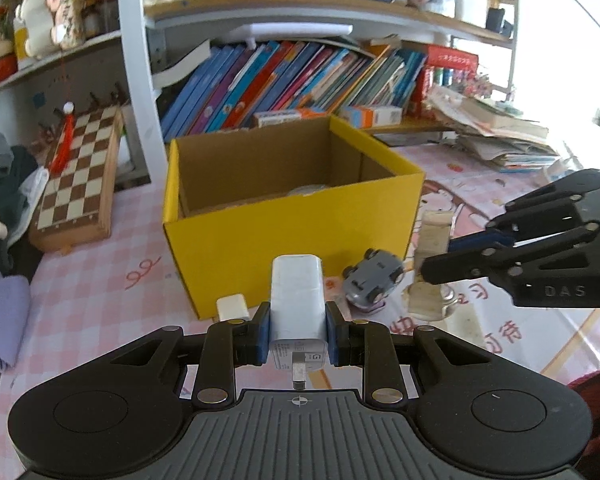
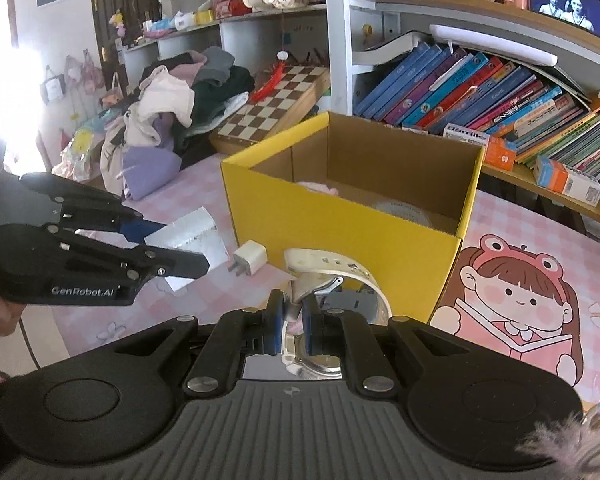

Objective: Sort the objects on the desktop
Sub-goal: 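Carry the charger and the watch over the yellow box with both tools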

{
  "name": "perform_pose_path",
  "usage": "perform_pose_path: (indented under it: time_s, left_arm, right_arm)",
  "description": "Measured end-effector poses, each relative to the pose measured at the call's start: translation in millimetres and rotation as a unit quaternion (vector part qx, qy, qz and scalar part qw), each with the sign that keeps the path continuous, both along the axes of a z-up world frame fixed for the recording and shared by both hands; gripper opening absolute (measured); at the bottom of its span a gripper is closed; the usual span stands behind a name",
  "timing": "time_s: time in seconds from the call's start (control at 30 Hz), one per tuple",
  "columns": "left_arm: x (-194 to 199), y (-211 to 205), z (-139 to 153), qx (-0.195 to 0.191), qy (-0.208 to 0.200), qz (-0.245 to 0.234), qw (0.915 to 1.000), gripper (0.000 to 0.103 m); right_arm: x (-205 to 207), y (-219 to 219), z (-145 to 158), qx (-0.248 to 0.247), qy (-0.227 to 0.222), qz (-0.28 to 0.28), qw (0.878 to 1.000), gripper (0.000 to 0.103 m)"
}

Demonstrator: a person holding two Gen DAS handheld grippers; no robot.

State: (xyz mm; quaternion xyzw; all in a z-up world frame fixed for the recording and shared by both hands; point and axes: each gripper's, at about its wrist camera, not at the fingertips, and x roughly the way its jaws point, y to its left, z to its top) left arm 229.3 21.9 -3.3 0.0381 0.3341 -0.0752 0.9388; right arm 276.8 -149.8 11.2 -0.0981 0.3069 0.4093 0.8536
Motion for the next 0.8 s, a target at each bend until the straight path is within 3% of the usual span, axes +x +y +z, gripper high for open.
perform_pose_path:
  time_s: [0.3, 0.8]
  left_arm:
    - [-4.6, -0.5, 18.8, 0.004, -0.027, -0.016, 0.9995, 0.025]
    - [14.1, -1.3, 51.1, 0.025, -0.079, -0.039, 0.9958, 0.025]
  right_arm:
    - [0.1, 0.3, 18.0, 0.011, -0.007, -0.009, 1.0, 0.009]
    - [23.5, 7.0, 61.1, 0.005, -0.08, -0.002, 0.997, 0.009]
